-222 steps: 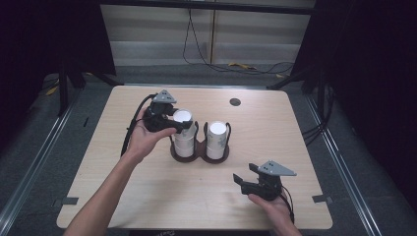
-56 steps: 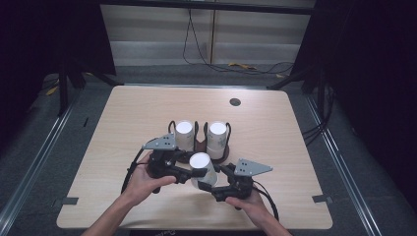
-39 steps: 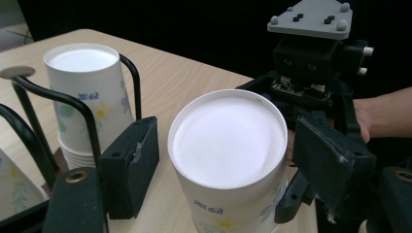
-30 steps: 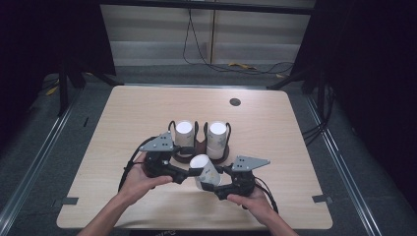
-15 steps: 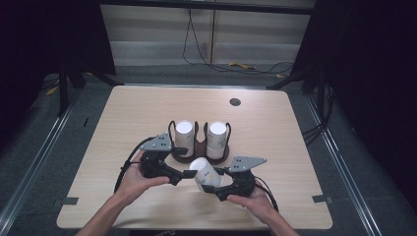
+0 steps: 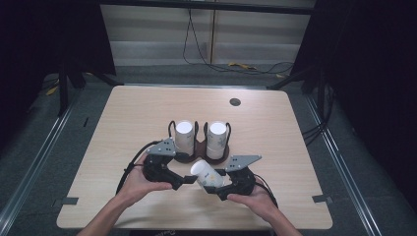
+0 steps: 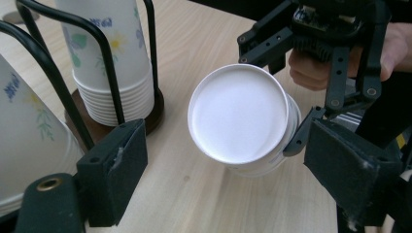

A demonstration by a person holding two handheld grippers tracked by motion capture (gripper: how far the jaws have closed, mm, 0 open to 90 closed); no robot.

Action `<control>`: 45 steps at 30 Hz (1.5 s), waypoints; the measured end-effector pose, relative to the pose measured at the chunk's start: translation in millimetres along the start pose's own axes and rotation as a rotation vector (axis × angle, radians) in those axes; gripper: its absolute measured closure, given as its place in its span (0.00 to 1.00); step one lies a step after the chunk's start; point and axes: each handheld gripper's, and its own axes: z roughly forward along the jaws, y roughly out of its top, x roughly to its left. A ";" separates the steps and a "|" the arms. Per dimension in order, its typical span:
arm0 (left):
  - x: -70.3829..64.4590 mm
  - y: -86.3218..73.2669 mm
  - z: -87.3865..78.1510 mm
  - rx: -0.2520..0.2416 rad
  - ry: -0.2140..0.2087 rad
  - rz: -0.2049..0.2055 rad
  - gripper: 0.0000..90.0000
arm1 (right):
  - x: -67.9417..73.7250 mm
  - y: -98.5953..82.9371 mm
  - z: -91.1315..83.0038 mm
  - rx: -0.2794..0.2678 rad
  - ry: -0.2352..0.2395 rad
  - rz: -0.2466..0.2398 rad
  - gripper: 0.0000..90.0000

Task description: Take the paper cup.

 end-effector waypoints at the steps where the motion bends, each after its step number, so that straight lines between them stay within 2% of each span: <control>1: -0.4 -0.2 1.0 0.008 -0.002 0.003 0.18 | 0.0 0.2 -0.1 0.007 0.003 -0.002 0.38; 4: -2.8 -0.4 4.6 0.027 -0.015 0.020 0.18 | 0.0 1.2 -0.4 0.022 0.009 -0.013 0.38; 6: -4.9 -0.7 6.0 0.031 -0.003 0.035 0.18 | 0.2 1.9 -0.1 0.039 0.007 -0.028 0.38; 10: -4.9 -1.6 7.4 0.045 -0.016 0.033 0.23 | 0.0 4.3 0.4 0.075 0.021 -0.046 0.38; 13: -5.1 -2.5 8.5 0.050 -0.021 0.029 0.24 | -0.6 5.2 -0.6 0.079 0.031 -0.052 0.38; 23: -6.7 -6.6 18.5 0.112 -0.052 0.034 0.30 | -0.8 5.9 2.3 0.142 0.023 -0.076 0.38; 32: -5.8 -6.1 18.0 0.103 -0.062 0.028 0.32 | 1.7 7.2 4.1 0.164 0.034 -0.097 0.38; 41: -7.5 -4.9 20.6 0.145 -0.087 0.048 0.33 | 4.7 7.5 7.3 0.194 0.036 -0.123 0.38; 45: -7.6 -4.8 21.2 0.169 -0.088 0.068 0.36 | 5.7 7.4 8.8 0.203 0.040 -0.137 0.38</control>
